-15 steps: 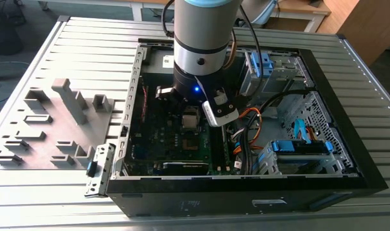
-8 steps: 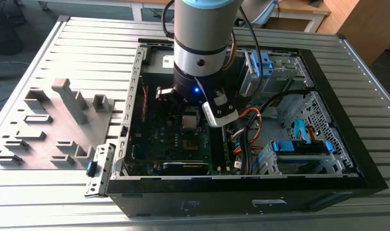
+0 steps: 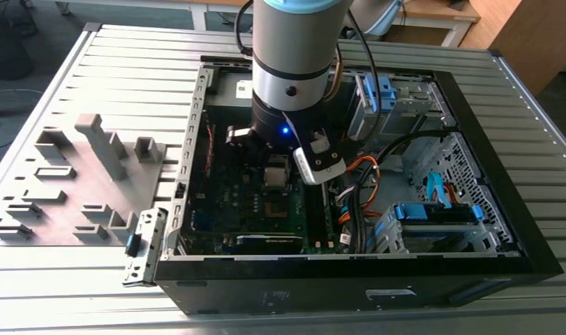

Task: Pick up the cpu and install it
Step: 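Place the cpu into insertion slot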

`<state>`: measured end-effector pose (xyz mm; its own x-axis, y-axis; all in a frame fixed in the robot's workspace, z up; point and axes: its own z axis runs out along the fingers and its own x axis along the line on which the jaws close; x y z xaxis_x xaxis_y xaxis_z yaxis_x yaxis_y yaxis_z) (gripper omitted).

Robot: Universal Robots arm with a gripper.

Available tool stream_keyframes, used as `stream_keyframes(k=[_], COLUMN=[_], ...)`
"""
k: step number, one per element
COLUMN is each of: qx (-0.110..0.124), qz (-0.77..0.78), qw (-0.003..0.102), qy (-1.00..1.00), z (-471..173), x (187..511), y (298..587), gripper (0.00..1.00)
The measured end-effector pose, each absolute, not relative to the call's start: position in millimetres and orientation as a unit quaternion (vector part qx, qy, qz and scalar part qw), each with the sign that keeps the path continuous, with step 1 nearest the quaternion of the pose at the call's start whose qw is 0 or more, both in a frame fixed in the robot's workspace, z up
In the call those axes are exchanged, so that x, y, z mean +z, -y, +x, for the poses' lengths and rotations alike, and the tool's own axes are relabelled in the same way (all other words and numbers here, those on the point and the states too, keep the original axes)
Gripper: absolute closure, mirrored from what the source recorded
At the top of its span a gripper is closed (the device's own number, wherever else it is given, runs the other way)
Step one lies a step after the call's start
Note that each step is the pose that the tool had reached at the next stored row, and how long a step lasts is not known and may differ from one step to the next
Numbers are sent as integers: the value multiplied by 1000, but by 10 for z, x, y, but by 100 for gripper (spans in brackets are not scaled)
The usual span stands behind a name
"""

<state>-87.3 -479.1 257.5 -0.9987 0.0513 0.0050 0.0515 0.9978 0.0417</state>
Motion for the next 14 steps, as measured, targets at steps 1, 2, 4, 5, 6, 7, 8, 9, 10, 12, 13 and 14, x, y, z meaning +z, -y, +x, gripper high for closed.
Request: stream_keyframes(k=[1,2,4,5,6,7,8,9,10,12,13,14], qx=[-21,-21,-21,-21,-21,-21,-21,-21,-21,-21,-21,-21], qz=[-26,-26,-26,-26,-26,-26,-26,-26,-26,-26,-26,-26], qw=[2,2,2,2,2,2,2,2,2,2,2,2], qy=[999,999,999,999,999,999,999,999,999,999,999,999], z=[-874,-874,-874,-874,-874,-874,-874,-874,-874,-874,-873,-873], x=[2575,2575,2575,2575,2575,2575,2575,2575,2575,2575,2573,2568], y=[4790,4790,4789,4788,4788,4788,4788,4788,4788,4788,4787,4787], gripper=[53,53,53,53,53,53,53,53,53,53,53,53])
